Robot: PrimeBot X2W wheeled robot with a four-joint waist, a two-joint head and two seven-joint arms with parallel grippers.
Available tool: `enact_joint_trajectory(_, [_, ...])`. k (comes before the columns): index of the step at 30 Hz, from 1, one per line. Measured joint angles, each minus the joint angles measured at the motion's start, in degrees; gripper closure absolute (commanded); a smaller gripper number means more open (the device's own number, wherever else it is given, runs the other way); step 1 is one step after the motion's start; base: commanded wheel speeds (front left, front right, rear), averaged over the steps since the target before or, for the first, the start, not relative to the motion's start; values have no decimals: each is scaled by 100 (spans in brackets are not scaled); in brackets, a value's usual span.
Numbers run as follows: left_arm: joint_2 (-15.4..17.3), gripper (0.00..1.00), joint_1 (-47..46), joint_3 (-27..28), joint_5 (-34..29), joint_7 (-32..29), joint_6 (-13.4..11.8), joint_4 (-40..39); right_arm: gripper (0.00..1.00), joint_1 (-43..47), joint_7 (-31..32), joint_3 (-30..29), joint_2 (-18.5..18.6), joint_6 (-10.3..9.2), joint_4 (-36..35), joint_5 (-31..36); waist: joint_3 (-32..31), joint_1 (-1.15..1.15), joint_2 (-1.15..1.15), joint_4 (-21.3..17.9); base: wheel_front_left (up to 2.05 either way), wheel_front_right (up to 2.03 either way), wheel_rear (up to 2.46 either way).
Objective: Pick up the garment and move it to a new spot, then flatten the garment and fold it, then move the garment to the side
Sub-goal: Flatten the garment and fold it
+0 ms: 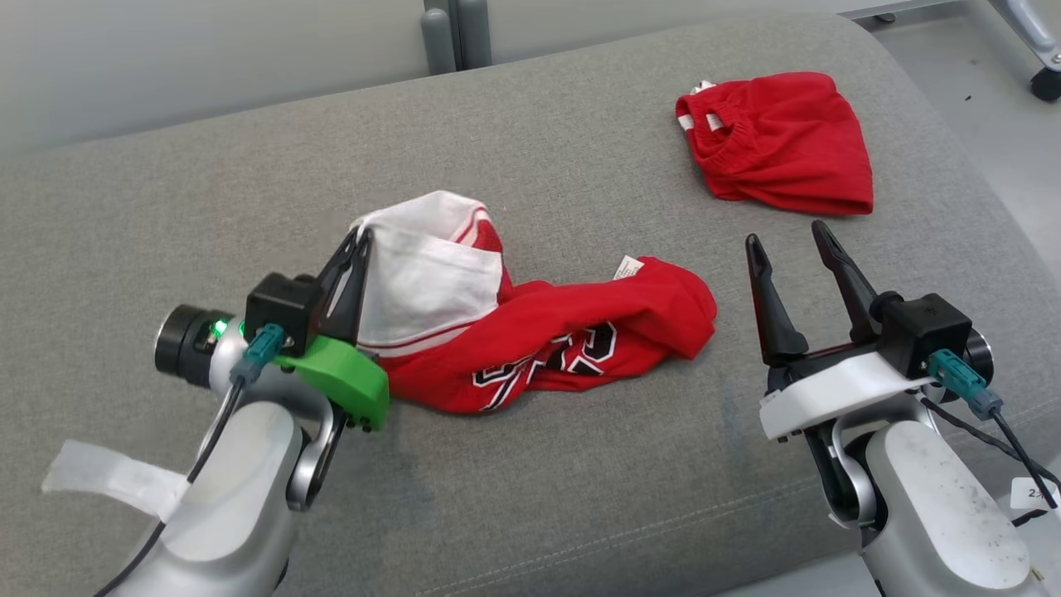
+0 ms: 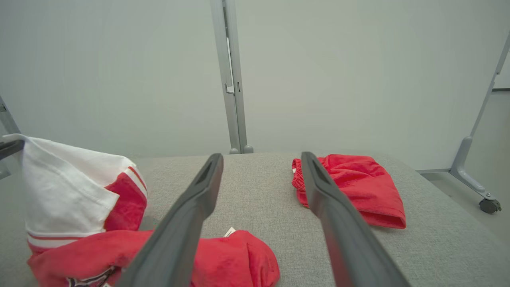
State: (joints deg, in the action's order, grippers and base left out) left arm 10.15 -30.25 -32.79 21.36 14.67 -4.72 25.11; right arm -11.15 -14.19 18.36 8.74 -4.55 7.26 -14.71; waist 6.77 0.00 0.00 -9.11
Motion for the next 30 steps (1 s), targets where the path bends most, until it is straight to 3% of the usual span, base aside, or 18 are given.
enact_joint_trajectory(8, [133,100,470,152,9,1,-36,291,0,1,-15,-8,35,0,3,0,127,0,0,181,0,0,0])
enact_joint_trajectory(10, [131,63,548,160,9,1,-36,341,0,-2,-15,30,31,20,11,1,139,0,0,226,0,0,0])
enact_joint_trajectory(12, [123,0,598,188,25,1,-36,432,0,-3,-16,79,1,51,25,1,145,0,0,248,0,0,0])
enact_joint_trajectory(30, [54,0,682,449,208,1,-35,530,0,-23,-16,59,11,64,36,1,254,0,0,266,0,0,0])
